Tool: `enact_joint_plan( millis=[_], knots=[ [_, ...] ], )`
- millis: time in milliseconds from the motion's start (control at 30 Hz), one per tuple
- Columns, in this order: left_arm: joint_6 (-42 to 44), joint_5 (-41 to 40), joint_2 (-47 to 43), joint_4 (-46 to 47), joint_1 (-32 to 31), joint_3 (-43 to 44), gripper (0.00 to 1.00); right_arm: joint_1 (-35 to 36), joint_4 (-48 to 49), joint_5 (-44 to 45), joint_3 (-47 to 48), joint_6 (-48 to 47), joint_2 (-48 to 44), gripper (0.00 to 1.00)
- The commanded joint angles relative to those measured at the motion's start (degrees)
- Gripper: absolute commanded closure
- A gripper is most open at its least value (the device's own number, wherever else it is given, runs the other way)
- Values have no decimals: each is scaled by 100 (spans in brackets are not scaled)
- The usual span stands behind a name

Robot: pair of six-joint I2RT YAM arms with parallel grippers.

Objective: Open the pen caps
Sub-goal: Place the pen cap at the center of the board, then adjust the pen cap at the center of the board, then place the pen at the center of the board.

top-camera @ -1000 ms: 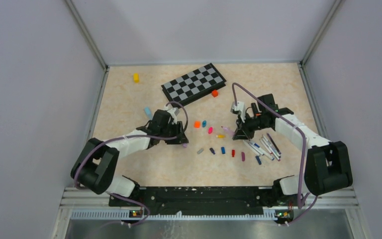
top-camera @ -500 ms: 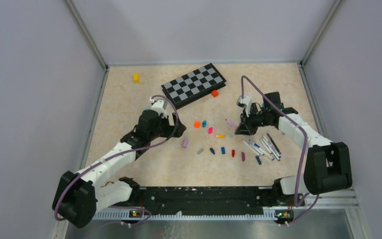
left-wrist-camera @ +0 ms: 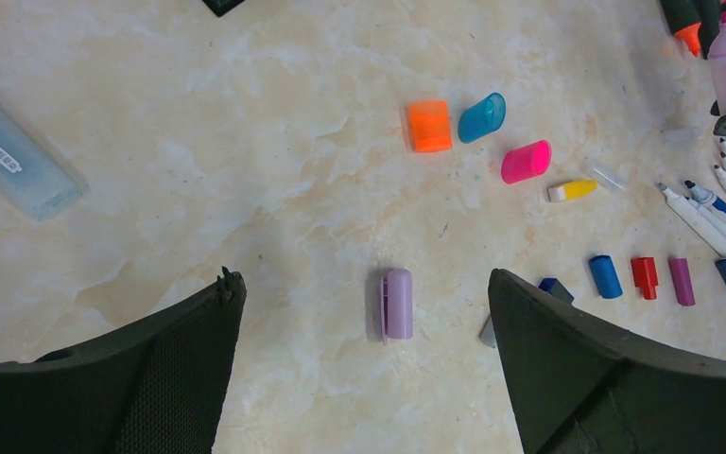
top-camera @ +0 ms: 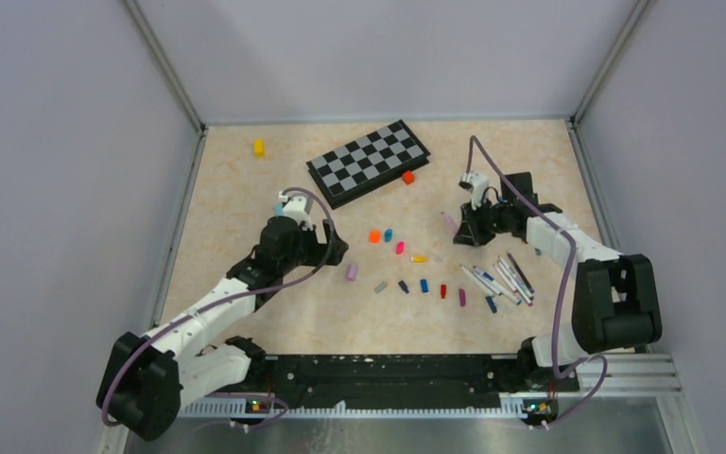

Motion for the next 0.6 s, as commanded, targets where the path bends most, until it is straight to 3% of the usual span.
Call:
enact_joint_plan(
  millis=[0, 133, 367, 567],
  knots=[
    [23, 55, -11, 341, 31, -82, 1, -44, 323, 248, 128, 315, 111, 86],
    [-37, 217, 17, 450, 31, -149, 1, -49, -29, -45, 579, 124, 580, 87],
    [-95, 1169, 612, 503, 26, -120, 7, -12, -461, -462, 1234, -226, 1138, 86],
    [-185, 819, 1241, 14, -139, 195, 16, 161, -738, -422, 1807, -389, 1542, 86]
  ],
)
